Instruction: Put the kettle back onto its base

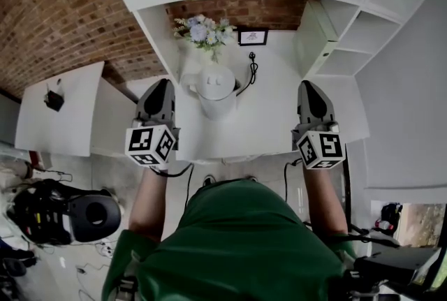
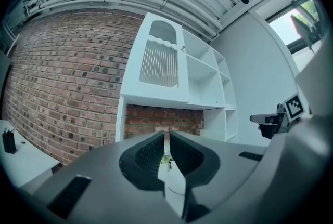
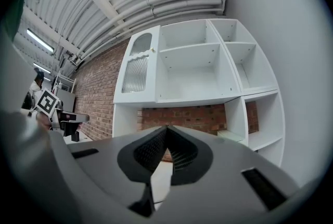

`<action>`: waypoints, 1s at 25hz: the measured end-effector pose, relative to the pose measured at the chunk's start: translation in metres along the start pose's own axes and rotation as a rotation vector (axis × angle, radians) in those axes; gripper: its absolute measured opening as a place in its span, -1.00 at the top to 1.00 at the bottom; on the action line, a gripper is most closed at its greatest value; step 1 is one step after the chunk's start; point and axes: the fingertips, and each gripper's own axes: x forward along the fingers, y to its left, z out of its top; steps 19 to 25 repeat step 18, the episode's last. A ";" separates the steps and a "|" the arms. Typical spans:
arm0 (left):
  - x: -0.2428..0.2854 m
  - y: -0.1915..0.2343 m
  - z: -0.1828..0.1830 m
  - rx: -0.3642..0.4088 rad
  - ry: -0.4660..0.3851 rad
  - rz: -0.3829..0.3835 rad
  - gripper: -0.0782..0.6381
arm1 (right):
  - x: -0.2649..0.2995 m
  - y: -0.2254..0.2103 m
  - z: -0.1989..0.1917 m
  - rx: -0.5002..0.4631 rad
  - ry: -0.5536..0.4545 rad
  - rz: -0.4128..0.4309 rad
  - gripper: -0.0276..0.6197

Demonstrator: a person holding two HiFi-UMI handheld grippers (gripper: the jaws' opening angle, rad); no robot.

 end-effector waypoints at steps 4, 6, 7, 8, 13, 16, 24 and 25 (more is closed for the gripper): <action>0.001 -0.005 -0.008 -0.002 0.019 0.013 0.66 | 0.002 -0.006 -0.004 0.003 0.008 0.016 0.85; 0.002 -0.006 -0.011 -0.003 0.025 0.021 0.66 | 0.003 -0.010 -0.005 0.006 0.009 0.021 0.85; 0.003 -0.006 -0.013 -0.003 0.028 0.024 0.66 | 0.003 -0.012 -0.006 0.008 0.010 0.022 0.85; 0.005 -0.007 -0.015 -0.003 0.031 0.027 0.66 | 0.004 -0.014 -0.007 0.010 0.012 0.024 0.85; 0.011 -0.012 -0.028 -0.014 0.049 0.046 0.66 | 0.007 -0.028 -0.016 0.011 0.031 0.029 0.85; 0.016 -0.014 -0.034 -0.018 0.054 0.054 0.66 | 0.010 -0.037 -0.021 0.011 0.040 0.030 0.85; 0.020 -0.015 -0.038 -0.020 0.058 0.059 0.66 | 0.012 -0.043 -0.025 0.012 0.044 0.030 0.85; 0.020 -0.015 -0.038 -0.020 0.058 0.059 0.66 | 0.012 -0.043 -0.025 0.012 0.044 0.030 0.85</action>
